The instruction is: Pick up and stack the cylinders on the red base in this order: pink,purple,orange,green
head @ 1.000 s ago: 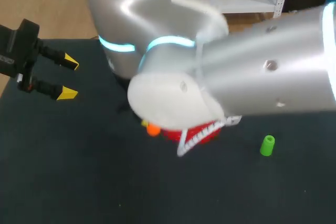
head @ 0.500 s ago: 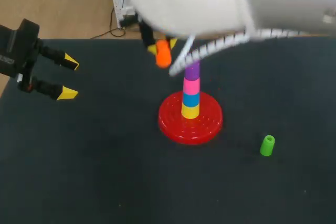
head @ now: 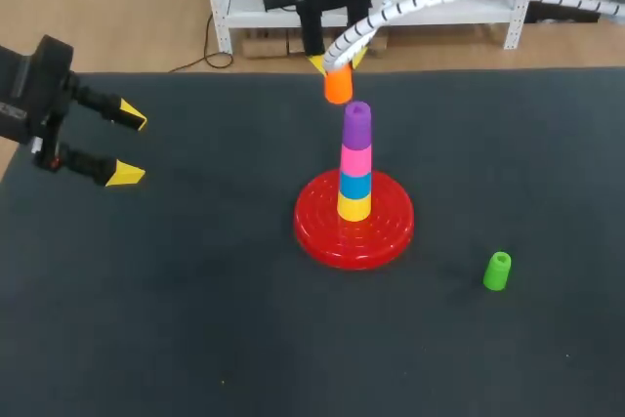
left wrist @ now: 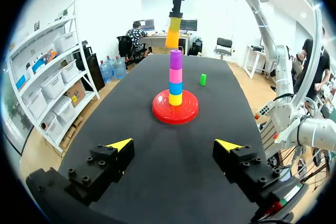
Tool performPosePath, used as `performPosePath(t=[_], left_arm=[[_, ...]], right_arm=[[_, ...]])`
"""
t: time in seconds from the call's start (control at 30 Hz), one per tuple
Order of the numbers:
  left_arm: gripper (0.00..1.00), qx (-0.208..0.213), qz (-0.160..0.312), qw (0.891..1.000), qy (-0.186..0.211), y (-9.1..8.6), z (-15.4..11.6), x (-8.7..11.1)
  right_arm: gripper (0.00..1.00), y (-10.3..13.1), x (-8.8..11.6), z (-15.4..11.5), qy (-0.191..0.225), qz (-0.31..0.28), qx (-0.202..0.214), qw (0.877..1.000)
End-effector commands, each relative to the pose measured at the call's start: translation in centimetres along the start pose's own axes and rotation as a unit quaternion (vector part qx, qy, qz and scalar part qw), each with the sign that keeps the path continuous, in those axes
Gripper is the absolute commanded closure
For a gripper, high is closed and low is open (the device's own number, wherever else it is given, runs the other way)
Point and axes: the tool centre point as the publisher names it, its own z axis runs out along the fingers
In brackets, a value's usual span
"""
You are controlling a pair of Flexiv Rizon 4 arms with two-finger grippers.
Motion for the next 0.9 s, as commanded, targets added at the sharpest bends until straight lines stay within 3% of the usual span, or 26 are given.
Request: performPosePath(t=[0.03,0.9], left_arm=[[0.0,-0.001,0.002,1.0,-0.002,0.0,0.0,0.1],[0.0,-0.001,0.002,1.0,-0.002,0.0,0.0,0.1]], right_arm=[[1.0,-0.5,0.4,0.8,0.0,0.004,-0.007,1.0],[1.0,-1.7,0.5,1.7,0.013,0.03,-0.008,0.999]])
